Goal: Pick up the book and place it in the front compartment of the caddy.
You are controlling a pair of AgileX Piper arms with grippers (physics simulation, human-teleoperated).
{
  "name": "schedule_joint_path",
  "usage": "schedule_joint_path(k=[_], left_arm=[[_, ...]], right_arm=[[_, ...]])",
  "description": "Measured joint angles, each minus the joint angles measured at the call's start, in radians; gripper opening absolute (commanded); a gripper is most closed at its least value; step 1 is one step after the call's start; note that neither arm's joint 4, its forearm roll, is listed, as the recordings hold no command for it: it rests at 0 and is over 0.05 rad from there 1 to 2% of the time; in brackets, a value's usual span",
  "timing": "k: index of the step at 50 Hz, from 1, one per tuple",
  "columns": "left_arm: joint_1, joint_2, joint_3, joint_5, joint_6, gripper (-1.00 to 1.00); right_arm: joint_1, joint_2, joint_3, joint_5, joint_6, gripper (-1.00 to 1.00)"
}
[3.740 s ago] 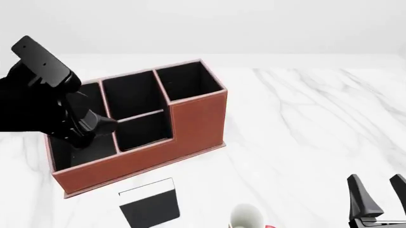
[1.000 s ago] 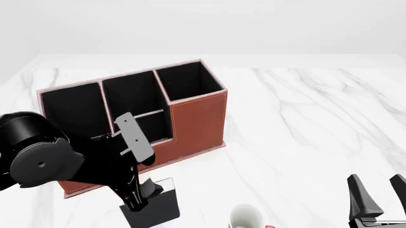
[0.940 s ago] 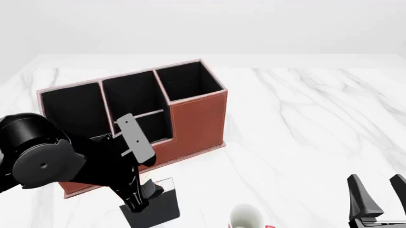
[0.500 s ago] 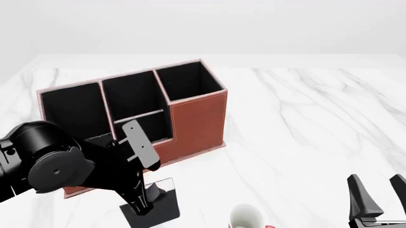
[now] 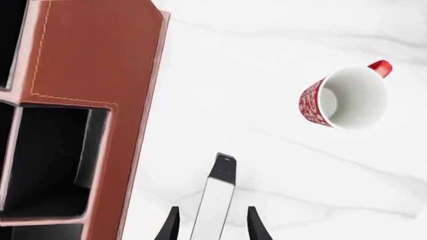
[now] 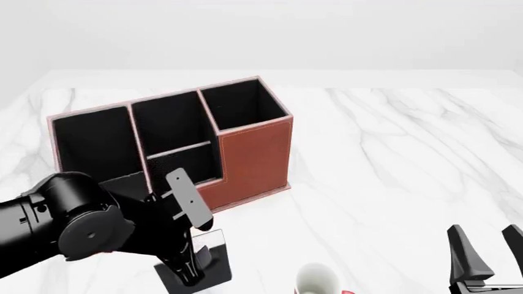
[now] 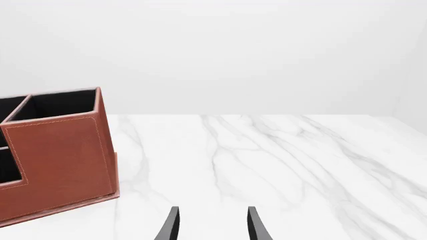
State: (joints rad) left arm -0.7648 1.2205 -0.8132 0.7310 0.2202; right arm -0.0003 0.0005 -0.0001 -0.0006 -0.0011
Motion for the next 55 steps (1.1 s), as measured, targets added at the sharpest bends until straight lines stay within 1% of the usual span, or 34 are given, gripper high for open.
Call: schedule_joint_path(k=[14,37,38,47,55], left_arm=[[-0.021,0.016,0.043,-0.048,-0.028,1.00],[-0.018,0.034,0.080,-0.091,-0.043,1.00],[-0.018,0.034,0.081,-0.093,-0.043,-1.00],[-0.018,0.039,0.078,-0.098,-0.047,-1.00],[0.000,0.047,0.061,-0.067,-0.015,-1.00]], right_arm=[[0.000,0.000,0.000,0.000,0.000,1.00],[0.000,0.000,0.000,0.000,0.000,1.00],[0.000,0.000,0.000,0.000,0.000,1.00],[0.000,0.000,0.000,0.000,0.000,1.00],[0.000,0.000,0.000,0.000,0.000,1.00]])
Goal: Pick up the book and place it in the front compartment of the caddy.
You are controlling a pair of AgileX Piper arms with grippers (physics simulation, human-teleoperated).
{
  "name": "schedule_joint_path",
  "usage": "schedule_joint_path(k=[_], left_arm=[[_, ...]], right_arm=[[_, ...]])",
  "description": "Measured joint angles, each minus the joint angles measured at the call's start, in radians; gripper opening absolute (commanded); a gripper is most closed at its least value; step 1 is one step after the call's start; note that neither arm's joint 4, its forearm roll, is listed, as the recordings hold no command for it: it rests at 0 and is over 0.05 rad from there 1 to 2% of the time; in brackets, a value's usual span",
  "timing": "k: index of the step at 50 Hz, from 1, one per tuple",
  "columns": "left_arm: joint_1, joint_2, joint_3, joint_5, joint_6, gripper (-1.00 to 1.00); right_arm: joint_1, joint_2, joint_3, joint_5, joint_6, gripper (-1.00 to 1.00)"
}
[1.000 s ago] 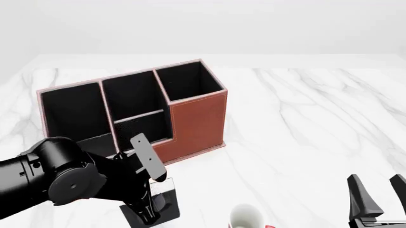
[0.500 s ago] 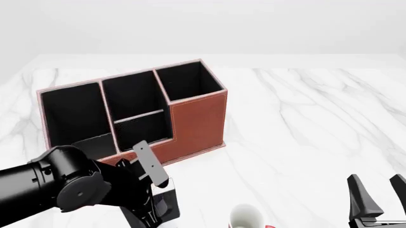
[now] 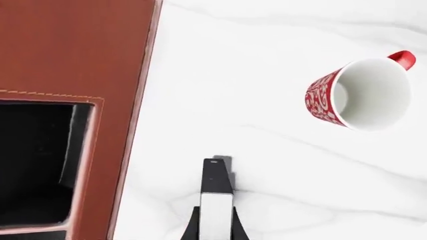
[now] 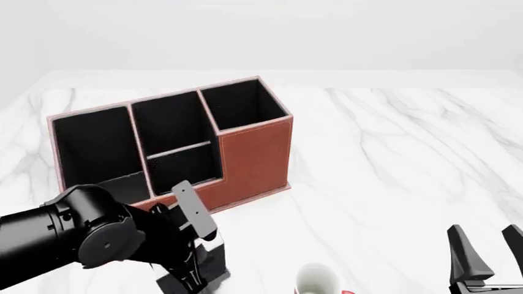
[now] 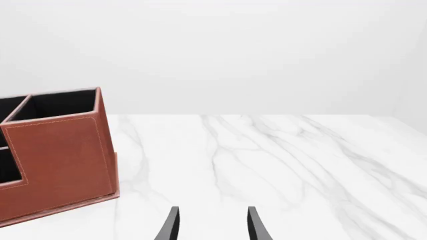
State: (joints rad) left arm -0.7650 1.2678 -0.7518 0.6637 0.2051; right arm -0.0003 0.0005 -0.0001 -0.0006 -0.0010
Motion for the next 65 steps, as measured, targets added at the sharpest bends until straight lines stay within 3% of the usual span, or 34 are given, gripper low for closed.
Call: schedule_joint_path(k=[23,40,65], left_arm=[[0.097,-0.028,-0.232,0.271,0.259,-1.00],[0.177,-0.038,-0.472,0.470,0.440,-1.00],[0.322,0.041,-0.758,0.552,0.645,-1.00]], right_arm=[[0.000,0.000,0.000,0.000,0.000,1.00],[0.000,0.000,0.000,0.000,0.000,1.00],[0.000,0.000,0.000,0.000,0.000,1.00]])
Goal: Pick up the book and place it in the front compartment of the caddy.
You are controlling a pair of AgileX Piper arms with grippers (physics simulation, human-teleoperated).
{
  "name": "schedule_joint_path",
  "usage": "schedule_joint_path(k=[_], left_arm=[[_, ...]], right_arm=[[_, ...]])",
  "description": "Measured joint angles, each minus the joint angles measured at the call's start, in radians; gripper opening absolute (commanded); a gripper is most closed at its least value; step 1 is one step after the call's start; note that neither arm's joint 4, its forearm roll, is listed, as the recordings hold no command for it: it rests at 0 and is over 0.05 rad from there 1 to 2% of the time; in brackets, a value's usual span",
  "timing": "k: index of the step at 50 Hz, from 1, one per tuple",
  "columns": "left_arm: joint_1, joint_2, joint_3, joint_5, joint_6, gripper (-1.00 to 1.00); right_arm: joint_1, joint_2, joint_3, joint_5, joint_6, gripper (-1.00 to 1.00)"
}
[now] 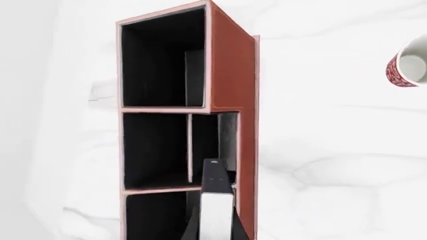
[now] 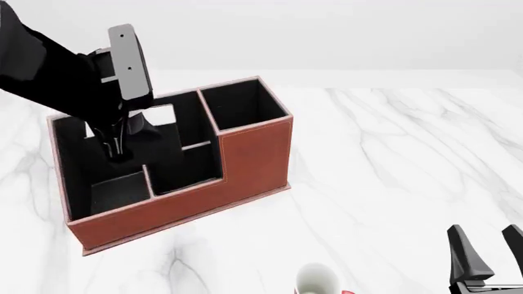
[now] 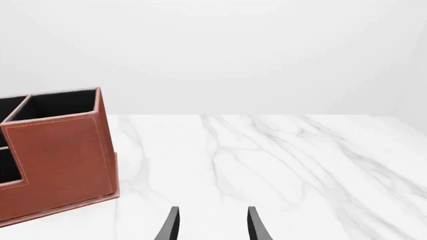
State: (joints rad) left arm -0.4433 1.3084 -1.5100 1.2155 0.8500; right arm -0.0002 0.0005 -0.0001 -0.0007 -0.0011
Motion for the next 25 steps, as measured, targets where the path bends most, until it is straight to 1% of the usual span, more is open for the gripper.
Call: schedule_joint_path(k=[8,25], left_arm=[[0.036,0.045,-0.081,0.002,0.036,-1.00],[0.076,0.147,-0.238,-0.008,0.073,-1.00]], right_arm=[[0.000,0.000,0.000,0.000,0.000,1.00],[0.000,0.000,0.000,0.000,0.000,1.00]])
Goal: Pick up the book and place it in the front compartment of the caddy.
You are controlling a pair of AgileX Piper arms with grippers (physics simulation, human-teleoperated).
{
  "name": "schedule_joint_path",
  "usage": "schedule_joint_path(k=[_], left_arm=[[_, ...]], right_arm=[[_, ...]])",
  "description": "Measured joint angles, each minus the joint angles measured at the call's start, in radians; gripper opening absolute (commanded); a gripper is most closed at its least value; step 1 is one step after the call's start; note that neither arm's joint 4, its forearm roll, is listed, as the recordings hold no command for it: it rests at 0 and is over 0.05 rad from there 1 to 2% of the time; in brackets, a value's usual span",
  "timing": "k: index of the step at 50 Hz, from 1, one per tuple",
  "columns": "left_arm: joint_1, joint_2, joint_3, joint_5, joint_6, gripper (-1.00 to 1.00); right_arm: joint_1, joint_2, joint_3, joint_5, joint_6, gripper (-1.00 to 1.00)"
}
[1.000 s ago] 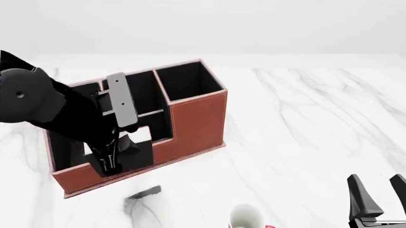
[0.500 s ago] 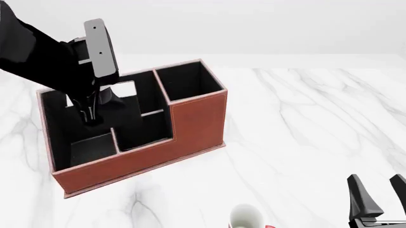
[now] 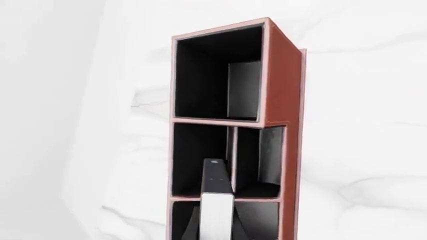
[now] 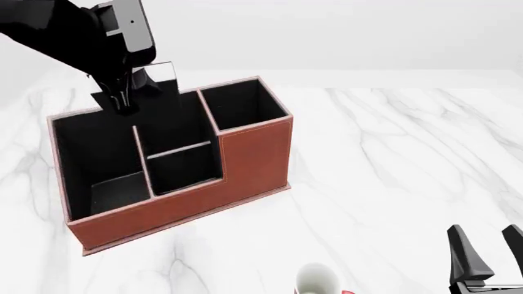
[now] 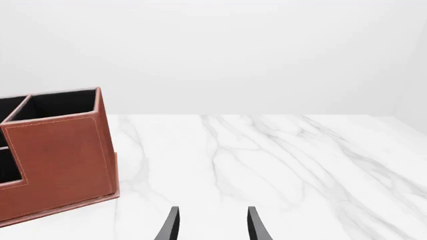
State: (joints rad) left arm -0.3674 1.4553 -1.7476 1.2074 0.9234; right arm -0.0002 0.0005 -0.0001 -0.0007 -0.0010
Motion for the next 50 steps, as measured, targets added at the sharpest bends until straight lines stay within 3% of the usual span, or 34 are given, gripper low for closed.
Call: schedule_joint_path(k=[21,50], left_arm=[[0.027,0.109,-0.098,-0.041,0.000,-1.00],[0.032,0.141,-0.021,-0.173,-0.023,-1.00]], right_arm=[[0.000,0.000,0.000,0.000,0.000,1.00],[0.002,0.000,0.000,0.000,0.000,1.00]])
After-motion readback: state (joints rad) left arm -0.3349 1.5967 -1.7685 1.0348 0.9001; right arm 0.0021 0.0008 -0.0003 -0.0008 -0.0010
